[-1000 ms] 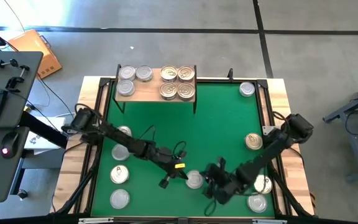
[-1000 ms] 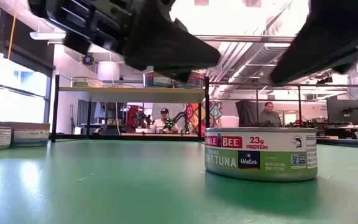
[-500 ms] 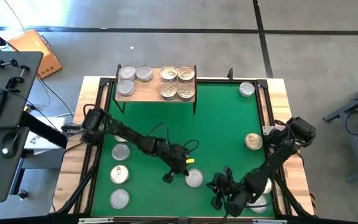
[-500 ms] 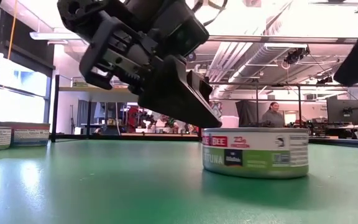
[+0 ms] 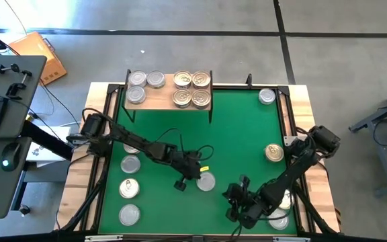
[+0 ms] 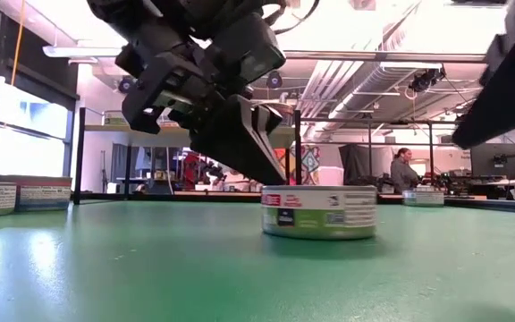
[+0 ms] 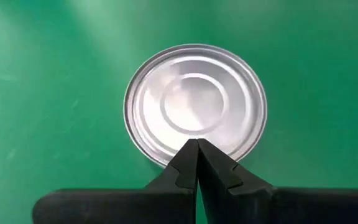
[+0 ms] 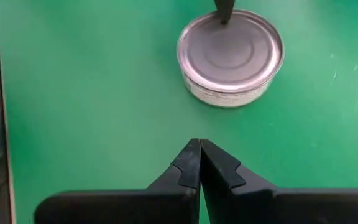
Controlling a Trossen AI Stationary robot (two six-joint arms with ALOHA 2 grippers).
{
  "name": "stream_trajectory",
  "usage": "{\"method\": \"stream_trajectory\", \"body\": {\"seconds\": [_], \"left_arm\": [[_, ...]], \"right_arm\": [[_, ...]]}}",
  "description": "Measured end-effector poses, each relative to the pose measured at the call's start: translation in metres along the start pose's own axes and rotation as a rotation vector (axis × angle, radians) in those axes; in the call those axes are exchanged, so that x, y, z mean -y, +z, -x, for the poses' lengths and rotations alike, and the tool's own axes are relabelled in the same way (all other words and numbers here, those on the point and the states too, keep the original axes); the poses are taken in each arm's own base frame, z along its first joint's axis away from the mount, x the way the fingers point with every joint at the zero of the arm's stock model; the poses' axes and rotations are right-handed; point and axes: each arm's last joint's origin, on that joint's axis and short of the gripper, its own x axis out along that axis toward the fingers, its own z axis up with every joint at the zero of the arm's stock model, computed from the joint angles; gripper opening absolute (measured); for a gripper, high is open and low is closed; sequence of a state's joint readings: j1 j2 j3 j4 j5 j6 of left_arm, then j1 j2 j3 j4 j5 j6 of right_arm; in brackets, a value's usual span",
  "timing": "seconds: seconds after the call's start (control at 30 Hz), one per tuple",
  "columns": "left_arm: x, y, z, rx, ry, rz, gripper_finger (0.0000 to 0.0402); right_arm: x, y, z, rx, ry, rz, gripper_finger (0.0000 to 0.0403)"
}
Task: Stack canned seafood by type on shelf
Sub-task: Put the green tuna can on the shelf
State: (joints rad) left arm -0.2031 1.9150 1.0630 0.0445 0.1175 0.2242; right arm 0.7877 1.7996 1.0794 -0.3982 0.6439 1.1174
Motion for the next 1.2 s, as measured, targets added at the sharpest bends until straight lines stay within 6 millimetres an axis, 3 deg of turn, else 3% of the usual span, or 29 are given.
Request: {"method": "stream_trajectory", "body": {"seconds": [0.27, 0.53, 0.87, 1.2], "left_arm": [[-0.002, 0.006, 0.022, -0.049, 0.100, -0.015, 0.0000], [-0.002, 0.026, 0.039, 0.104, 0.070, 0.011, 0.0000], [-0.015, 0.009, -0.008, 0.161, 0.136, 0.056, 0.0000], [-0.019, -0.003, -0.025, 0.134, 0.148, 0.076, 0.0000]], "right_arm": [[0.002, -0.001, -0.021, -0.011, -0.029, 0.005, 0.0000], [-0.002, -0.008, -0.036, -0.007, -0.012, -0.020, 0.0017], [-0.004, -0.006, -0.039, 0.020, -0.001, 0.030, 0.0139], [-0.007, 0.000, -0.041, 0.055, 0.029, 0.130, 0.0177]]}}
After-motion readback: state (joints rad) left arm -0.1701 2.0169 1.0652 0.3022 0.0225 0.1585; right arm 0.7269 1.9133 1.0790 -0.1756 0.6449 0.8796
